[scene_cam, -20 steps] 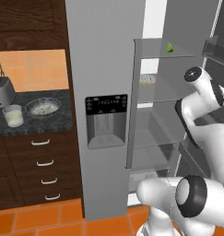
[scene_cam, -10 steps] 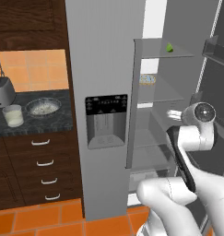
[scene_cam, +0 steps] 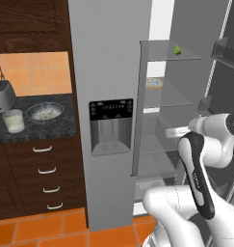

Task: Grab a lemon wedge from the fridge and one ice cube from the ice bowl, and put them in the glass of lemonade.

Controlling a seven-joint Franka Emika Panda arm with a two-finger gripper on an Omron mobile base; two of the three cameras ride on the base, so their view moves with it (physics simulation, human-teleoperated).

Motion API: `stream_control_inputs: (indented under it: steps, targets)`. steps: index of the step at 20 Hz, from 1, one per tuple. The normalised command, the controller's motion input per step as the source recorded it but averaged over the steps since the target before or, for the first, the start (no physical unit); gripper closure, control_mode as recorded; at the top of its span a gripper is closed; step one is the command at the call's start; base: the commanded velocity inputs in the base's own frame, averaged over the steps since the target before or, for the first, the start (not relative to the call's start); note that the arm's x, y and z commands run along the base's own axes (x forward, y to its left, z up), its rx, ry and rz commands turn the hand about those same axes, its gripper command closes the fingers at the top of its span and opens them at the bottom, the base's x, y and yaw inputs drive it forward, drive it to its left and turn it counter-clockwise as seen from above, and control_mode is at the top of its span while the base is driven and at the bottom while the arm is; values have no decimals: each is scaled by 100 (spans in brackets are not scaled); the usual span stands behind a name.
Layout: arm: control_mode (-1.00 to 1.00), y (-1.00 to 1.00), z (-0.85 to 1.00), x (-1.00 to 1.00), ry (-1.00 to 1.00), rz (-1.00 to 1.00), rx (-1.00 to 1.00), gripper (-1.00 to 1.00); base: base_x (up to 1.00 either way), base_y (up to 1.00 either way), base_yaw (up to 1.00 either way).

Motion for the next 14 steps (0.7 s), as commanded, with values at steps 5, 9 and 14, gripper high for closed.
stream_control_inputs:
  steps: [5,9,14]
  targets:
    - [-100,0,80,-47,34,0,-11,-100,0,0,0]
    - [-100,1,3,-74,17,0,-3,-100,0,0,0]
    - [-100,15,-3,-72,0,-7,-4,-100,0,0,0]
